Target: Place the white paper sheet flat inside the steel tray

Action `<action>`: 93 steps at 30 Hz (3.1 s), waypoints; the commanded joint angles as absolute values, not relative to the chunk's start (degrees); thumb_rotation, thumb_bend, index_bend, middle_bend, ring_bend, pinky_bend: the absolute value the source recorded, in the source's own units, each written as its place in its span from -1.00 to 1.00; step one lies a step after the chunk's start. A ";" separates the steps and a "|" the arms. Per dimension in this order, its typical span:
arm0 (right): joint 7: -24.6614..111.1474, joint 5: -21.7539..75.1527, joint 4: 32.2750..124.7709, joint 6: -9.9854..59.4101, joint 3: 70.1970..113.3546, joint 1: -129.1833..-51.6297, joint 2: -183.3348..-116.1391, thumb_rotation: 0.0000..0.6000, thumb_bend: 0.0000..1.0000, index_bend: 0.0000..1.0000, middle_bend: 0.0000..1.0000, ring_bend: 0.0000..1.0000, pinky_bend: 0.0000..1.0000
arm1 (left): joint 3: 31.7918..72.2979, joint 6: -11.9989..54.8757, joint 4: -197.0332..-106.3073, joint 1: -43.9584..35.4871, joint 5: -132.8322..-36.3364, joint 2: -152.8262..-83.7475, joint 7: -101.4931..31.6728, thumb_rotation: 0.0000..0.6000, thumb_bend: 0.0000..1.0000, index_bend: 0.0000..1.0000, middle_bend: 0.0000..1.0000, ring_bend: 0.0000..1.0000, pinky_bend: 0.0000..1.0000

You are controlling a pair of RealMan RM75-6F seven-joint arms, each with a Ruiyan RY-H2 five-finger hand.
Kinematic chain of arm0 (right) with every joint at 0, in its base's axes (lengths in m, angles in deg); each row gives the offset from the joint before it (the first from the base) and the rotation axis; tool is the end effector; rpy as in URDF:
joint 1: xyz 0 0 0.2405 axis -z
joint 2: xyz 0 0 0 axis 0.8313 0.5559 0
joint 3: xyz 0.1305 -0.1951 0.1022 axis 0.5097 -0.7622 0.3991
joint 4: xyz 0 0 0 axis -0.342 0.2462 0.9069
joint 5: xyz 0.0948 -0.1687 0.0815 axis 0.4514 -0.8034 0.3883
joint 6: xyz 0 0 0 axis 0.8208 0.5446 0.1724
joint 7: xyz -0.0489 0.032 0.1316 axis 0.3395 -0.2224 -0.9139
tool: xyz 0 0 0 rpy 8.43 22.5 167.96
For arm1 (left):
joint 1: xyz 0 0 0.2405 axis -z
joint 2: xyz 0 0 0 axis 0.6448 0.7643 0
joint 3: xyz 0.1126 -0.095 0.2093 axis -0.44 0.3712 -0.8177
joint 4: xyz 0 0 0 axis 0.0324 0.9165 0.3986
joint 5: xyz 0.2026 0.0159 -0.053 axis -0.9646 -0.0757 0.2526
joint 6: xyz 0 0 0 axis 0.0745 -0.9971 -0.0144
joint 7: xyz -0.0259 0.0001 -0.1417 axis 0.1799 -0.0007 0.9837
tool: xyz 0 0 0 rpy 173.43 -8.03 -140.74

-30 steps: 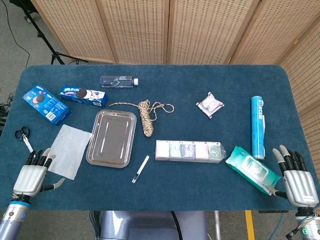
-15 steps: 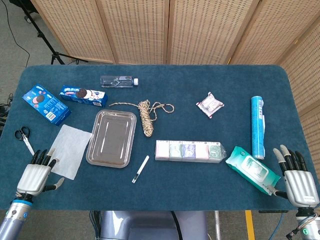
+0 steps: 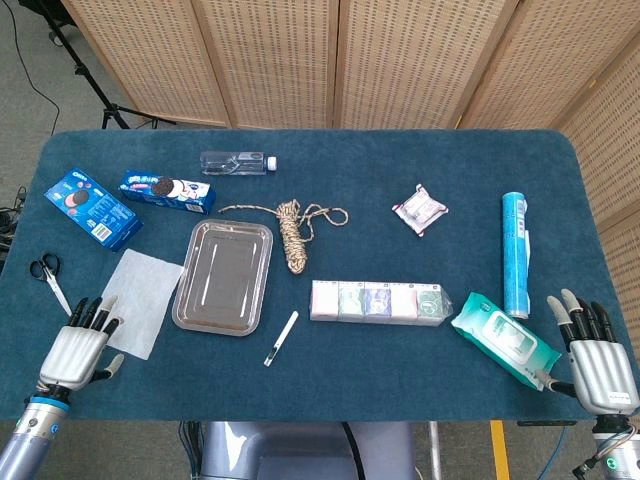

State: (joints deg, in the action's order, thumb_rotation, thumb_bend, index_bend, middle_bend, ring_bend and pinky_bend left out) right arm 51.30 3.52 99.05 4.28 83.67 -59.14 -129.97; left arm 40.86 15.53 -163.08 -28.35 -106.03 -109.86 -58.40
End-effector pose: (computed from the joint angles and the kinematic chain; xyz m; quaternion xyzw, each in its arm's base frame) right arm -0.3105 -0.1672 0.1551 0.6092 -0.3800 0.3478 0.6029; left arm -0.3266 0.1918 0.0667 -0.7451 -0.3223 -0.1992 0.5488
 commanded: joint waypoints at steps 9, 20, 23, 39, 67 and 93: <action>50.87 3.61 98.95 4.08 83.87 -59.10 -129.93 1.00 -1.00 -1.00 -1.00 -1.00 -1.00 | 39.78 16.80 -162.30 -27.92 -106.69 -110.79 -58.62 0.32 -0.29 -0.43 -1.00 -1.00 -1.00; 50.98 3.51 98.96 3.68 83.98 -58.98 -130.02 1.00 -1.00 -1.00 -1.00 -1.00 -1.00 | 39.43 16.38 -160.71 -27.87 -107.38 -111.84 -60.63 0.33 -0.29 -0.43 -1.00 -1.00 -1.00; 50.97 3.56 98.95 3.62 84.03 -58.95 -130.02 1.00 -1.00 -1.00 -1.00 -1.00 -1.00 | 39.41 15.91 -159.81 -27.95 -107.68 -112.48 -61.44 0.35 -0.29 -0.43 -1.00 -1.00 -1.00; 51.00 3.46 98.96 3.44 84.12 -58.91 -130.04 1.00 -1.00 -1.00 -1.00 -1.00 -1.00 | 39.48 15.64 -157.33 -27.93 -107.89 -114.41 -62.41 0.40 -0.29 -0.43 -1.00 -1.00 -1.00; 51.23 3.30 99.06 3.52 84.06 -58.93 -130.08 1.00 -1.00 -1.00 -1.00 -1.00 -1.00 | 40.88 14.81 -148.86 -28.21 -106.81 -119.54 -62.11 0.69 -0.26 -0.34 -1.00 -1.00 -1.00; 51.54 3.27 99.21 3.80 83.96 -59.01 -130.13 1.00 -1.00 -1.00 -1.00 -1.00 -1.00 | 44.34 7.26 -150.20 -28.44 -108.75 -119.41 -59.43 1.00 -0.17 0.54 -1.00 -1.00 -1.00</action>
State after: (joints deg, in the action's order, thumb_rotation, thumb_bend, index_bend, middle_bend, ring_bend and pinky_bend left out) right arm 51.54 3.27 99.21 3.80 83.96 -59.01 -130.13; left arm 44.06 7.53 -149.92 -28.52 -108.82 -119.62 -59.43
